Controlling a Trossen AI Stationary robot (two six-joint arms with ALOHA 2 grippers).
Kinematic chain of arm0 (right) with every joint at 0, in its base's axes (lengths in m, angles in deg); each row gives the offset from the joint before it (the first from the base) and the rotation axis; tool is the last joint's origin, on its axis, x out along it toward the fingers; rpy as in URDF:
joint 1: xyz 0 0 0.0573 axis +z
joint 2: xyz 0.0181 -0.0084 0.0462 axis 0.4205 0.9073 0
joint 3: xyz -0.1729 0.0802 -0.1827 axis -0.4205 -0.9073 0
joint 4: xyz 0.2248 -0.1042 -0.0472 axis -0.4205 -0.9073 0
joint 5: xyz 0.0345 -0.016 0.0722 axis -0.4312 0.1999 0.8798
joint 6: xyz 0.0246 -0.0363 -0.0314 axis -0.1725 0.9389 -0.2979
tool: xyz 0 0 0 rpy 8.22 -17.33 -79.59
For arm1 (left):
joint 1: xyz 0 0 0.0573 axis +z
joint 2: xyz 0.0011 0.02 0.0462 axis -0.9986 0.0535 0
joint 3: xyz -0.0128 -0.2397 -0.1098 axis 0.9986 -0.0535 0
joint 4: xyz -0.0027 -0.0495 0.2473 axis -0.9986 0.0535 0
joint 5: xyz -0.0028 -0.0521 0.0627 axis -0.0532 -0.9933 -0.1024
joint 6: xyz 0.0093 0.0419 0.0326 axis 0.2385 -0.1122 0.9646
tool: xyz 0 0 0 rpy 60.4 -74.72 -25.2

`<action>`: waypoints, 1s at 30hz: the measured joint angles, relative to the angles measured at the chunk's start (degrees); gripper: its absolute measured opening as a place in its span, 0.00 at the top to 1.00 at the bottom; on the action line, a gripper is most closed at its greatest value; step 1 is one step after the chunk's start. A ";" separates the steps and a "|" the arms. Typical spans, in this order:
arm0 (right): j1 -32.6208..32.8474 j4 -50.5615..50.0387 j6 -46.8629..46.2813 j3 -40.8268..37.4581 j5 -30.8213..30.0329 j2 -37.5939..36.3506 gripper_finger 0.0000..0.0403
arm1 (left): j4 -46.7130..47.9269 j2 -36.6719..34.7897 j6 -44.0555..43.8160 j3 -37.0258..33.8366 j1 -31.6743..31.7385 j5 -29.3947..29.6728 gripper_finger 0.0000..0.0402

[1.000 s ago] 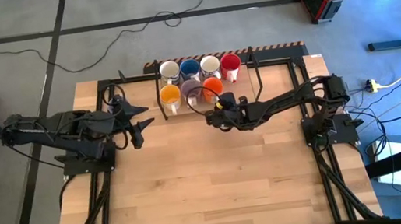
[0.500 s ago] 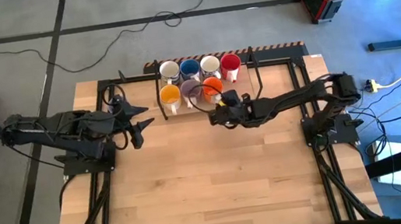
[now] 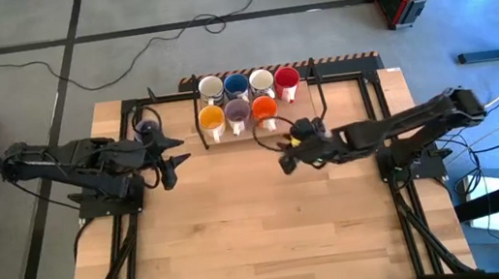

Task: Place coffee mugs
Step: Put the purple mug on the shelf

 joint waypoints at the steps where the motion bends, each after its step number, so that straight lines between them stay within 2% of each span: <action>1: 1.17 -0.43 1.53 0.00 0.00 -1.34 0.63 | 1.45 0.00 -1.43 0.00 0.00 -0.13 0.51; 4: 4.84 -0.52 5.85 0.02 -0.23 -5.09 0.63 | 7.16 0.00 -8.12 0.00 0.13 0.20 0.51; 7: 7.94 -1.20 8.95 0.02 -1.68 -8.66 0.63 | 15.22 0.02 -18.36 0.00 1.88 0.61 0.51; 9: 9.54 -2.77 10.26 0.02 -2.13 -10.95 0.63 | 19.99 0.65 -24.67 0.00 4.05 0.61 0.51; 13: 11.78 -6.47 11.16 0.02 -2.18 -15.07 0.63 | 24.67 1.21 -31.79 -0.04 9.75 -0.52 0.51; 18: 13.55 -10.12 11.18 0.02 -3.14 -18.17 0.63 | 24.83 3.18 -31.36 -1.03 18.33 -3.60 0.51; 23: 14.92 -12.44 11.32 0.02 -2.54 -18.54 0.63 | 26.00 5.53 -25.76 -2.47 25.38 -3.72 0.51; 30: 17.12 -14.26 11.63 0.02 -0.05 -18.52 0.63 | 25.84 6.12 -21.64 -2.57 36.19 -6.22 0.45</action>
